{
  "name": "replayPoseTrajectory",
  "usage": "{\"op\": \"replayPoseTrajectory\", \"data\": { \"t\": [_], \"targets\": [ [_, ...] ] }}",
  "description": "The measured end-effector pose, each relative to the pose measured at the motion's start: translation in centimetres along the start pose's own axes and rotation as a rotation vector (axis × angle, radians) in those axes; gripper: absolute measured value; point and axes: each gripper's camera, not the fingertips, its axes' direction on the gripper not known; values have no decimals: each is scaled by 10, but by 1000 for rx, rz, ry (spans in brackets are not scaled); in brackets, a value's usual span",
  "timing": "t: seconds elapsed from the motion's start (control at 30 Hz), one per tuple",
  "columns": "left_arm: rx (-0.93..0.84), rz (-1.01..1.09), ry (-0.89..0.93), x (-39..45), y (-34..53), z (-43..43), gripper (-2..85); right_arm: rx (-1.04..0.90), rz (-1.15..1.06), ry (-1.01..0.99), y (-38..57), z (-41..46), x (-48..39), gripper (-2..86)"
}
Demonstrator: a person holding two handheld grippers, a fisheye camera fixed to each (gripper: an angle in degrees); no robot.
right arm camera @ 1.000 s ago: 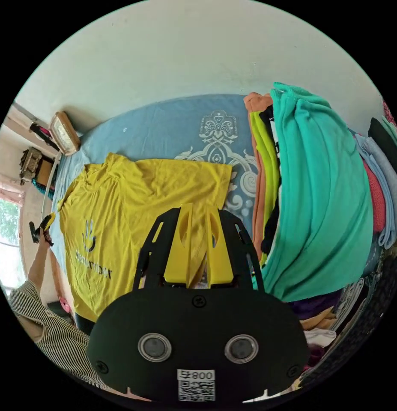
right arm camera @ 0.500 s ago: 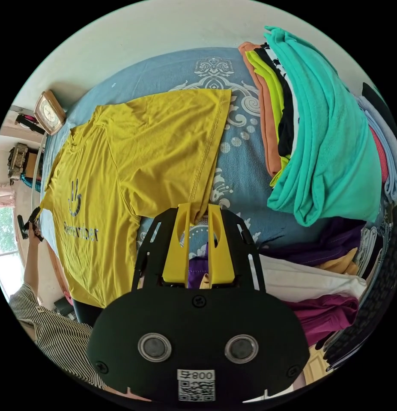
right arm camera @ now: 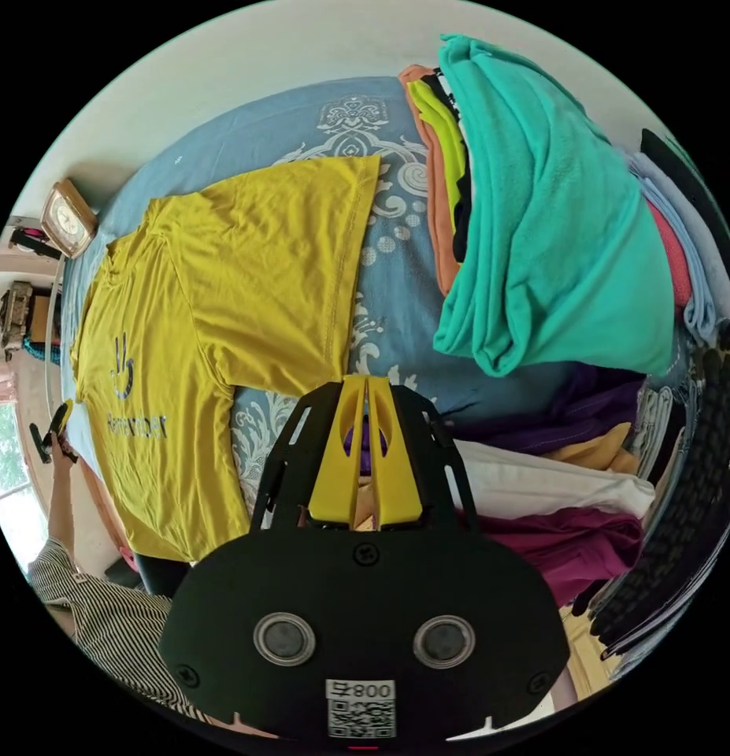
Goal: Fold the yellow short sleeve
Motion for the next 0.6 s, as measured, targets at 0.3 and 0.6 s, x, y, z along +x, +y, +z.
{"op": "replayPoseTrajectory", "data": {
  "t": [0.3,0.6],
  "targets": [
    [-105,292,-120,68,-24,42,84,136,-71,-102,35,-4,-16,-4],
    [-82,314,-193,68,-1,39,21,134,-100,-165,54,23,-17,-1]
  ]
}}
